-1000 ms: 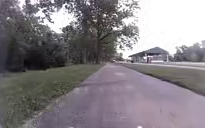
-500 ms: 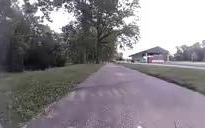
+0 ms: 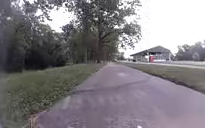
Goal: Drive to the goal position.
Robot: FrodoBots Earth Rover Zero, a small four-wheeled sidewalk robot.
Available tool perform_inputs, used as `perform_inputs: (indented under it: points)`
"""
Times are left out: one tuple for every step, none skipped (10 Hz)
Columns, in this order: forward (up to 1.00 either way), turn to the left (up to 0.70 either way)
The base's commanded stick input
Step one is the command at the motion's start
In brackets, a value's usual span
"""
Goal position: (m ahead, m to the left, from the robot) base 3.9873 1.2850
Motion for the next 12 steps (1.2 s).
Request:
perform_inputs:
  points:
    - [0.7, 0.0]
    - [0.7, 0.0]
    - [0.7, 0.0]
    - [0.7, 0.0]
    - [0.7, 0.0]
    - [0.7, 0.0]
    - [0.7, 0.0]
    - [0.7, 0.0]
    - [0.7, 0.0]
    - [0.7, 0.0]
    - [0.7, 0.0]
    - [0.7, 0.0]
